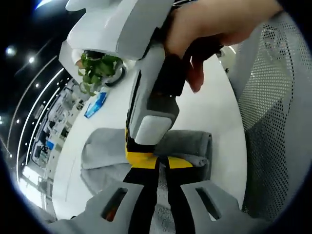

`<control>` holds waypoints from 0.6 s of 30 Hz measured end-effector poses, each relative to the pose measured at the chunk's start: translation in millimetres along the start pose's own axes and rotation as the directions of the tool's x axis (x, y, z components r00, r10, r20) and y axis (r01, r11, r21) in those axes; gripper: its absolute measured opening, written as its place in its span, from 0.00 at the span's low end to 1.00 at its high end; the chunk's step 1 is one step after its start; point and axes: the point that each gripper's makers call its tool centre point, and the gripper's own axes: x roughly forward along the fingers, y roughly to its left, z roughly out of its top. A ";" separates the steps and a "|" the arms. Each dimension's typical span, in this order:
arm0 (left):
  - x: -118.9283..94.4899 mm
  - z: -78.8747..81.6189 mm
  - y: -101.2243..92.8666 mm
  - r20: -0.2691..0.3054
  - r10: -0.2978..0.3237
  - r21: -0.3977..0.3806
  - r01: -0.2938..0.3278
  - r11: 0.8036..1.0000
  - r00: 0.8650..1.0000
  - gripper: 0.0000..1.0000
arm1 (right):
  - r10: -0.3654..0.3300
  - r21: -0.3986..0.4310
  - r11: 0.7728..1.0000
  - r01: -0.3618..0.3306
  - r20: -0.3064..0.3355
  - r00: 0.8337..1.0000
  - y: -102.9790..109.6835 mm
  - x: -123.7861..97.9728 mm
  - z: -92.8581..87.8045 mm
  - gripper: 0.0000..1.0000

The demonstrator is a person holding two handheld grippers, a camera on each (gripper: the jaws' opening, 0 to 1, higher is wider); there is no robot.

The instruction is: Open the folded towel by lifting each exposed corner and separating the folded layers until the towel lies flat within the target outline without major curled edges

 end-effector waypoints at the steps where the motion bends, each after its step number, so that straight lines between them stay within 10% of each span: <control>1: -0.2 0.6 0.5 0.003 0.000 0.002 0.000 1.000 1.000 0.04 | -0.001 0.004 1.000 0.001 0.000 1.000 -1.1 -0.1 -0.1 0.06; 11: 1.2 10.0 -23.6 0.029 -0.074 0.144 0.069 0.987 0.997 0.00 | -0.014 0.021 1.000 0.014 -0.038 0.999 -2.1 2.8 -8.5 0.07; 18: -2.6 9.9 -15.8 0.046 -0.089 0.000 0.089 0.996 0.995 0.01 | -0.040 -0.044 0.998 0.037 -0.058 0.998 -5.3 2.4 -12.2 0.03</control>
